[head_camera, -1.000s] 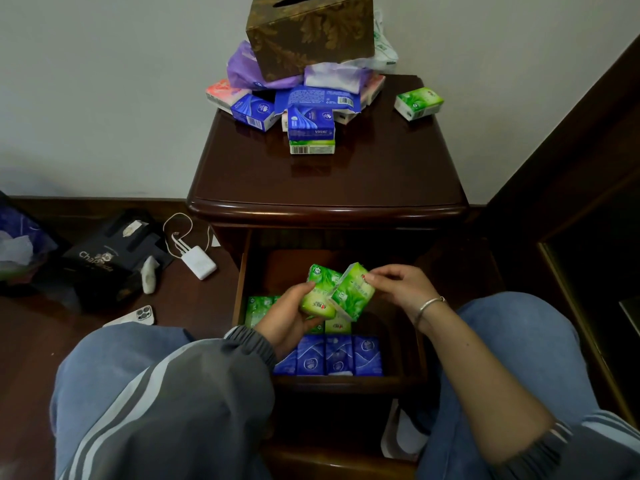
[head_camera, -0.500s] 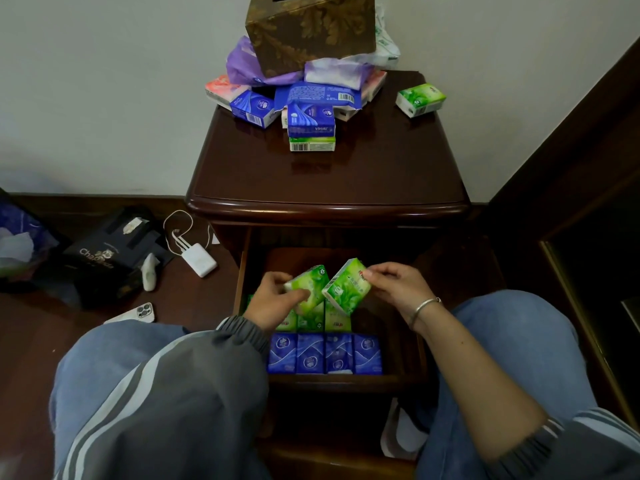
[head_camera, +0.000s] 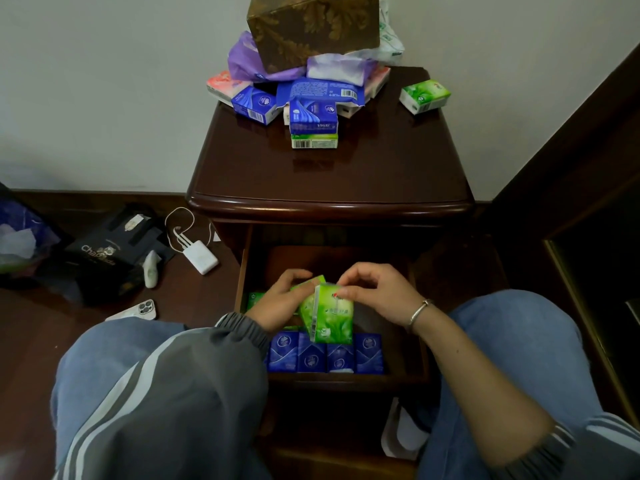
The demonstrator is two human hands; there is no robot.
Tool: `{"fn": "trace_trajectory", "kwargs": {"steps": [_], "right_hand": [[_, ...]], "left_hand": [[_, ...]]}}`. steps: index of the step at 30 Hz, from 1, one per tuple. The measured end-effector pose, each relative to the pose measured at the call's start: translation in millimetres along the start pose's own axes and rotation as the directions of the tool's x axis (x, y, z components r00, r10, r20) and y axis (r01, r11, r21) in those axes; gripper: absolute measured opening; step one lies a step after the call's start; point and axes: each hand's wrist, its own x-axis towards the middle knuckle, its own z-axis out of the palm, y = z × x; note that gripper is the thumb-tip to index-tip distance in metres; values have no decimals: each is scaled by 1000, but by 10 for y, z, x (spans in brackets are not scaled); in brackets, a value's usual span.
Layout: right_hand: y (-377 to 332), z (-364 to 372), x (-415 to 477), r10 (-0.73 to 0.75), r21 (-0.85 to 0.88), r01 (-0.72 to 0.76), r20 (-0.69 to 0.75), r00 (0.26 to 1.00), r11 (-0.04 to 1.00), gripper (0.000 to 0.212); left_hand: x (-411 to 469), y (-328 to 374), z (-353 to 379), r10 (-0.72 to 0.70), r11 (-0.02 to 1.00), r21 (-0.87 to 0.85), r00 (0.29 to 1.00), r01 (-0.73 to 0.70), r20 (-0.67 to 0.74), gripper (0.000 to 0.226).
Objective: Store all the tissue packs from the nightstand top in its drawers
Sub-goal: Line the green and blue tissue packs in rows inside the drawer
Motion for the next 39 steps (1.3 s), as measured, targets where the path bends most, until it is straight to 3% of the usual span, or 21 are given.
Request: {"fn": "trace_trajectory", "kwargs": {"steps": [3, 5, 8, 12, 13, 15, 18, 21, 23, 25, 27, 30, 33, 35, 39], "right_hand": [[27, 15, 3, 1, -39, -2, -16, 1000, 999, 7], [46, 19, 16, 13, -34, -14, -36, 999, 999, 8], [89, 54, 34, 46, 8, -45, -106, 993, 999, 9], [142, 188, 46, 190, 134, -159, -262, 946, 978, 25], [146, 211, 47, 261, 192, -218, -239, 935, 957, 32], [151, 218, 51, 418, 386, -370, -47, 907, 845, 43], [173, 198, 39, 457, 522, -493, 208, 865, 696, 47], [202, 178, 61, 465, 534, -493, 199, 863, 687, 49], [240, 131, 77, 500, 535, -482, 125, 857, 694, 48], [335, 60, 84, 570, 477, -486, -39, 821, 733, 47], [491, 6, 84, 588, 265, -529, -256, 767, 806, 45], [696, 30, 98, 522, -93, -593, -379, 764, 800, 45], [820, 97, 133, 502, -349, -620, -375, 779, 702, 48], [888, 127, 151, 524, -368, -644, -379, 762, 671, 49], [1001, 214, 170, 574, -286, -662, -339, 746, 692, 48]], "left_hand": [[-17, -9, 37, -75, 992, -96, 997, 76, 15, 79], [-34, -18, 45, -75, 992, -95, 995, 81, 69, 93], [-52, -56, 71, -108, 989, -75, 973, 126, 204, 83], [-54, -86, 144, -86, 991, -85, 975, 105, 207, 52], [-42, -90, 152, -58, 991, -109, 980, 80, 191, 50], [-25, -86, 147, -3, 988, -155, 987, 28, 158, 57], [2, -97, 114, -36, 990, -128, 990, 53, 135, 101], [18, -116, 75, -61, 997, -45, 983, 70, 173, 125], [18, -79, 31, -45, 990, 140, 989, 25, 140, 119], [48, -66, -46, 72, 932, 359, 996, -49, -53, 91], [71, -83, -166, 221, 868, 495, 918, -30, -331, 61], [68, -138, -274, 211, 803, 558, 774, 211, -597, 48], [30, -223, -266, -2, 749, 505, 765, 428, -644, 64], [33, -287, -250, -126, 762, 457, 798, 459, -590, 73], [59, -334, -304, -156, 789, 434, 825, 435, -543, 74]]}}
